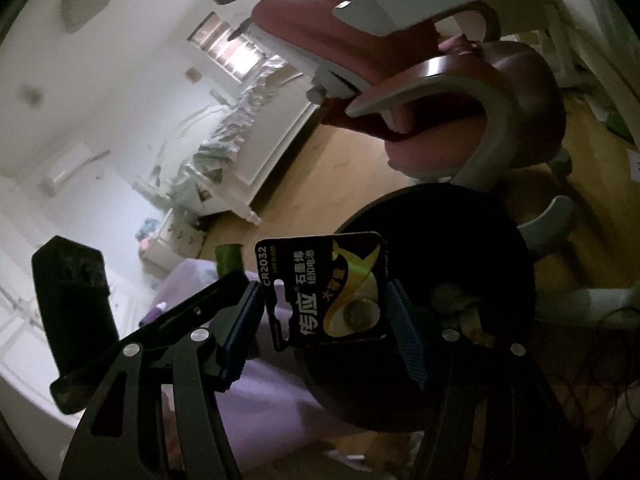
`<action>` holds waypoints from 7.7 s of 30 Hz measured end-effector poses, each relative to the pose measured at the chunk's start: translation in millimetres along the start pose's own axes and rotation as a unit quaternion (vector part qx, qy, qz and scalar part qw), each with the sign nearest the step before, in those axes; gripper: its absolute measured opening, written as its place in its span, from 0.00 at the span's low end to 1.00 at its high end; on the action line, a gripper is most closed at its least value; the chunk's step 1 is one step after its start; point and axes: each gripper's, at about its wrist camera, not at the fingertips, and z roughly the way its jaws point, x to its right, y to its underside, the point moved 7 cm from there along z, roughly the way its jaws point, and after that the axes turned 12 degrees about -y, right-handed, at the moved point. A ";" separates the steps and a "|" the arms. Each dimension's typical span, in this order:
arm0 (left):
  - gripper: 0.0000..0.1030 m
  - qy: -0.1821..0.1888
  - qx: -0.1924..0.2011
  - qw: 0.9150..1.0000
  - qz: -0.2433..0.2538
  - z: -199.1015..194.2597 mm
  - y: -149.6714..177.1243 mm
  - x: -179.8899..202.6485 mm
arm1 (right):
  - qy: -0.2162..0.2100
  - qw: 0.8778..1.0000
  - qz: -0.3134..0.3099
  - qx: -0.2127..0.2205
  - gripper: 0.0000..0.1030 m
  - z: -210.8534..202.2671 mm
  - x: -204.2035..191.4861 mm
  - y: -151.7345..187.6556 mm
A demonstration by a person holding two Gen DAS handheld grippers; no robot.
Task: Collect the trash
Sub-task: 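Open both tools to drop the gum and battery card into the bin, then move both tools back over the table pile, then grasp the red milk box with the left tool while the right tool grasps the purple bottle, then carry the red milk box and purple bottle over the black bin, then open both tools to drop the milk box and bottle into the bin, then move both tools back over the table toward the pink roller, then grasp the white cup with the left tool while the right tool grasps the pink roller, then carry the white cup and pink roller over the black bin, then open both tools to drop the cup and roller into the bin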
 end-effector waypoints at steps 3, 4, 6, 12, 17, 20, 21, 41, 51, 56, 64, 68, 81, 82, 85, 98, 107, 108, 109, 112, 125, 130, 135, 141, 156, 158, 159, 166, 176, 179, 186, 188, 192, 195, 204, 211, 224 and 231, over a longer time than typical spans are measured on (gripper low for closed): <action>0.35 0.004 0.001 1.000 0.004 -1.9 -1.8 1.6 | 0.008 1.000 0.011 0.006 0.73 1.2 6.8 -4.8; 0.40 0.004 0.005 1.000 0.005 -5.0 -2.4 1.1 | 0.009 1.000 0.014 0.010 0.75 0.6 7.9 -4.9; 0.64 -0.001 0.016 1.000 0.002 -12.1 -4.4 -1.6 | 0.013 1.000 0.015 0.012 0.75 0.1 6.5 -4.4; 0.66 -0.019 0.043 0.999 -0.013 -45.8 -5.6 -26.3 | 0.017 1.000 0.002 0.002 0.75 9.2 -6.5 -2.0; 0.66 -0.058 0.060 0.995 -0.050 -80.4 3.5 -76.5 | 0.003 0.999 -0.023 -0.026 0.75 32.1 -32.4 4.8; 0.67 -0.100 0.068 0.990 -0.071 -104.8 16.2 -118.4 | -0.010 0.998 -0.048 -0.048 0.75 51.6 -56.8 11.8; 0.68 -0.112 0.070 0.988 -0.076 -111.3 19.9 -129.7 | -0.018 0.996 -0.060 -0.060 0.75 60.9 -68.7 15.8; 0.81 -0.254 0.001 0.962 -0.098 -150.5 94.0 -299.0 | -0.115 0.917 -0.280 -0.261 0.64 280.1 -311.2 94.6; 0.53 -0.236 -0.008 0.966 -0.106 -141.7 95.2 -311.7 | -0.040 0.890 -0.300 -0.341 0.38 370.8 -312.7 123.2; 0.51 -0.227 0.001 0.967 -0.116 -142.4 95.0 -311.9 | -0.056 0.897 -0.289 -0.329 0.24 366.5 -305.9 121.3; 0.51 -0.218 0.048 0.967 -0.126 -177.1 87.2 -293.6 | -0.133 0.934 -0.222 -0.247 0.24 304.0 -302.8 89.8; 0.51 -0.210 0.073 0.968 -0.119 -195.4 77.1 -270.7 | -0.161 0.947 -0.196 -0.197 0.24 251.7 -301.1 72.2; 0.51 -0.136 0.109 0.982 -0.069 -179.6 40.6 -159.2 | -0.103 0.977 -0.178 -0.055 0.24 88.2 -226.5 26.6; 0.51 -0.128 0.108 0.984 -0.066 -175.5 38.6 -149.9 | -0.094 0.979 -0.176 -0.047 0.24 77.5 -217.1 22.9; 0.50 -0.099 0.103 0.988 -0.051 -156.1 28.9 -116.6 | -0.068 0.983 -0.168 -0.026 0.24 44.9 -184.3 14.6; 0.51 -0.025 0.066 0.997 -0.017 -69.1 2.6 -26.4 | 0.011 0.995 -0.092 0.021 0.24 -19.5 -64.4 -6.5; 0.51 -0.016 0.032 0.999 -0.004 -28.1 6.0 -7.0 | 0.024 0.998 -0.052 0.023 0.24 -14.5 -19.9 -9.0; 0.51 -0.016 0.029 0.999 -0.003 -25.5 6.5 -6.5 | 0.024 0.998 -0.048 0.023 0.24 -13.2 -16.0 -9.9; 0.51 -0.016 0.024 1.000 -0.002 -20.8 7.7 -5.6 | 0.025 0.998 -0.044 0.022 0.24 -11.8 -11.9 -9.9; 0.51 -0.018 0.016 1.000 0.001 -10.1 9.3 -3.3 | 0.027 0.999 -0.034 0.020 0.24 -10.2 -2.8 -7.4; 0.61 -0.017 -0.009 1.000 -0.009 16.3 8.2 7.0 | 0.041 0.999 0.000 0.010 0.37 3.2 25.7 -11.7; 0.77 -0.020 0.007 1.000 -0.022 4.5 6.5 1.7 | 0.039 0.999 0.007 0.028 0.62 -5.0 21.7 -13.0; 0.77 -0.022 0.018 0.999 -0.035 -13.6 8.1 -9.7 | 0.039 0.999 0.000 0.019 0.62 -3.2 14.4 -7.3; 0.77 -0.039 0.039 0.997 -0.058 -47.9 12.2 -42.5 | 0.025 0.999 -0.025 -0.011 0.62 13.6 -12.2 3.2; 0.81 -0.202 0.073 0.957 -0.197 -156.8 52.2 -250.4 | -0.063 0.962 -0.209 -0.162 0.62 130.7 -177.0 58.3; 0.81 -0.231 0.067 0.945 -0.220 -169.1 61.0 -288.2 | -0.071 0.953 -0.232 -0.179 0.62 150.8 -198.8 66.6; 0.81 -0.239 0.064 0.942 -0.227 -172.2 63.4 -300.0 | -0.073 0.949 -0.243 -0.187 0.62 159.3 -207.7 70.2; 0.82 -0.278 0.020 0.932 -0.231 -168.6 75.6 -368.6 | -0.077 0.912 -0.325 -0.237 0.68 225.7 -257.2 100.6; 0.59 -0.307 -0.038 0.931 -0.195 -145.7 79.7 -409.1 | -0.040 0.856 -0.423 -0.295 0.64 305.8 -278.9 122.7; 0.48 -0.340 -0.054 0.923 -0.172 -143.8 78.4 -414.2 | -0.034 0.852 -0.419 -0.312 0.57 315.0 -273.3 123.6; 0.34 -0.315 -0.033 0.931 -0.181 -151.4 81.1 -413.9 | -0.042 0.863 -0.391 -0.318 0.32 317.1 -271.0 121.4; 0.34 -0.306 -0.016 0.935 -0.178 -158.3 80.9 -403.0 | -0.066 0.878 -0.359 -0.310 0.32 305.2 -269.8 117.5; 0.34 -0.279 0.030 0.946 -0.160 -176.0 73.1 -367.2 | -0.113 0.907 -0.297 -0.275 0.31 273.8 -272.9 103.4; 0.34 -0.260 0.053 0.953 -0.149 -184.0 65.2 -335.1 | -0.141 0.928 -0.250 -0.238 0.31 242.2 -272.3 91.0; 0.34 -0.181 0.104 0.973 -0.095 -180.4 27.9 -217.1 | -0.127 0.970 -0.180 -0.106 0.31 135.0 -238.2 35.6; 0.34 -0.112 0.109 0.986 -0.057 -147.0 1.8 -133.3 | -0.072 0.985 -0.155 -0.030 0.31 60.3 -180.8 -2.6; 0.34 -0.025 0.068 0.997 -0.007 -68.8 -7.0 -27.1 | 0.008 0.995 -0.100 0.024 0.31 -12.8 -69.3 -29.8; 0.34 -0.015 0.052 0.999 0.000 -49.0 -4.4 -13.9 | 0.022 0.996 -0.080 0.029 0.31 -18.8 -40.4 -30.0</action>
